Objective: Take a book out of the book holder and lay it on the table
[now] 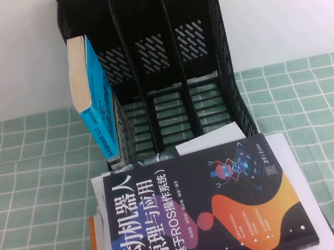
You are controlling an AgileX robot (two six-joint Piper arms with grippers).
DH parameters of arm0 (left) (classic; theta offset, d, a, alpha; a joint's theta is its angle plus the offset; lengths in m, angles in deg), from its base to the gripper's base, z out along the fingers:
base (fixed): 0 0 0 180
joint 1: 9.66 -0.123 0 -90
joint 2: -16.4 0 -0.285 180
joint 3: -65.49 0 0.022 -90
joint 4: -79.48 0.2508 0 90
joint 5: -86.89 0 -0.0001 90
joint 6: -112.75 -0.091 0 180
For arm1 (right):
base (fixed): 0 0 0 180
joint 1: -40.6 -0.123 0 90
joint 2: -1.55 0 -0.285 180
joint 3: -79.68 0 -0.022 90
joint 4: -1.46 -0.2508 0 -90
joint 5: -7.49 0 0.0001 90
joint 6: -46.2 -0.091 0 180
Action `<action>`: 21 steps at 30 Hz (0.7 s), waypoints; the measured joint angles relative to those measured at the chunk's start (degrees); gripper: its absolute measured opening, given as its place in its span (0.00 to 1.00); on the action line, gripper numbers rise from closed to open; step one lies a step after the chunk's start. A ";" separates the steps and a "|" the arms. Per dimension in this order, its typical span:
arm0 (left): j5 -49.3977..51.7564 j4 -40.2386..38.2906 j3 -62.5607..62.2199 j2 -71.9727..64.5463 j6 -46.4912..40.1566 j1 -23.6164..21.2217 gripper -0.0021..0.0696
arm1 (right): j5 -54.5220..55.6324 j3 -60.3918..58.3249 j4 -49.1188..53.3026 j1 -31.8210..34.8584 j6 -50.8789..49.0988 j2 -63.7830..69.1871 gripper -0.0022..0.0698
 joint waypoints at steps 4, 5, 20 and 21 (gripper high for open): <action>0.00 -0.12 0.00 0.00 -0.18 0.00 0.03 | 0.00 0.00 0.00 0.00 0.00 0.00 0.03; 0.00 -0.23 0.00 0.00 -0.18 0.00 0.03 | 0.00 0.00 0.00 0.00 0.00 0.00 0.03; 0.00 -0.82 0.00 0.00 -0.18 0.00 0.03 | 0.00 0.00 0.00 0.00 0.00 0.00 0.03; 0.00 -0.82 0.00 0.00 -0.18 0.00 0.03 | 0.00 0.00 0.00 0.00 0.00 0.00 0.03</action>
